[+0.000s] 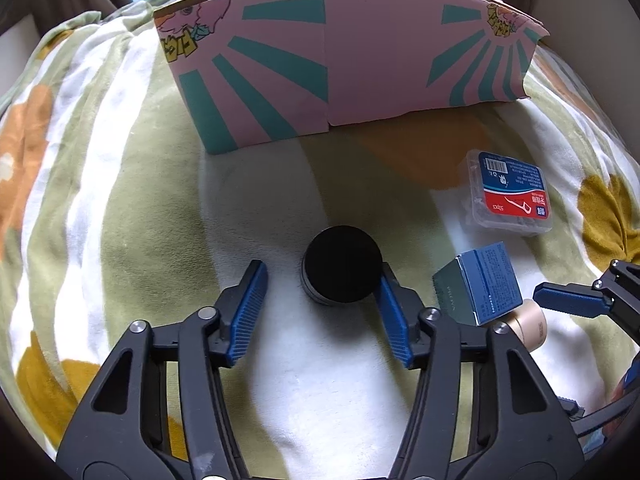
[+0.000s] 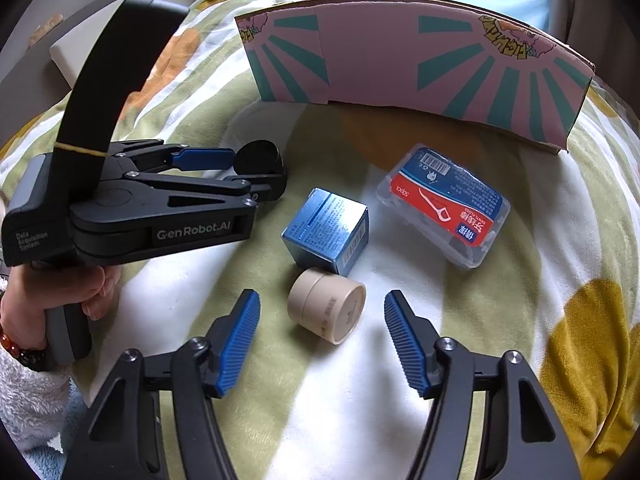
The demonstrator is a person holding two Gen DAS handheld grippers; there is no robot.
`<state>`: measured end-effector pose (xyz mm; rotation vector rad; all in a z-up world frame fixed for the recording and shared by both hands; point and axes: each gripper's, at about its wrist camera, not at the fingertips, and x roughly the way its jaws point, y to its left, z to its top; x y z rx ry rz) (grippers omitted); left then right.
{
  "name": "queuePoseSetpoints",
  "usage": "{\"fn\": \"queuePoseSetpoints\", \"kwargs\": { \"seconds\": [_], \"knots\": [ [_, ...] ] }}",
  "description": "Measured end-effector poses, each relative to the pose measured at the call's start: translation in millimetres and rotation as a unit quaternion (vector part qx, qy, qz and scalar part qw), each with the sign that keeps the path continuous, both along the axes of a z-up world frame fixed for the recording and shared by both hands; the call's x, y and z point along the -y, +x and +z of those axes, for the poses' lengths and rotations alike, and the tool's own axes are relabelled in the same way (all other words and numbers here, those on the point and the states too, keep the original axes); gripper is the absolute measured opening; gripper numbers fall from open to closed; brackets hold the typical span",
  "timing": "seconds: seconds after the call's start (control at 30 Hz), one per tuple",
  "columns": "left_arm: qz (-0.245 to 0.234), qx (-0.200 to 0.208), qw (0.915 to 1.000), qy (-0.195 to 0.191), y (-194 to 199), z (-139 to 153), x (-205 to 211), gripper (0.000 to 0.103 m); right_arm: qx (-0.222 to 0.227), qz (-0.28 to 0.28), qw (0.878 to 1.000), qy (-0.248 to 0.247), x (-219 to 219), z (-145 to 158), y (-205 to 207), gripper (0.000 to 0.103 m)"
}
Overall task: Organize objects
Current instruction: 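Grasp the black cap with the left gripper while the right grasps the beige tape roll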
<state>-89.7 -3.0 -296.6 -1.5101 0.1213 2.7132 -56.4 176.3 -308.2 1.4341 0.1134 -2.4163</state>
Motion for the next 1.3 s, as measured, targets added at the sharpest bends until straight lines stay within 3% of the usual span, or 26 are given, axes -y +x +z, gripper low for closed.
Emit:
{"fn": "queuePoseSetpoints", "kwargs": {
  "seconds": [0.13,0.23,0.47,0.93,1.17,1.3],
  "knots": [
    [-0.009,0.001,1.0000,-0.002,-2,-1,-3,0.042,0.002,-0.005,1.000,-0.006,-4,0,0,0.059],
    [-0.012,0.002,0.9999,0.008,-4,-2,-3,0.035,0.005,-0.006,1.000,-0.008,-6,-2,1,0.053],
    [-0.010,0.003,0.9998,0.018,-9,0,1,0.034,0.015,-0.010,1.000,-0.016,-12,-5,2,0.035],
    [-0.008,0.003,0.9993,0.036,-19,11,-3,0.034,0.007,-0.014,0.999,-0.035,-29,5,6,0.029],
    [-0.007,-0.003,0.9992,0.040,7,21,-12,0.034,-0.001,-0.021,0.999,-0.047,-43,15,10,0.028],
    [-0.014,-0.009,0.9992,0.037,15,34,-11,0.034,-0.009,-0.022,0.999,-0.049,-28,32,24,0.027]
  ]
}}
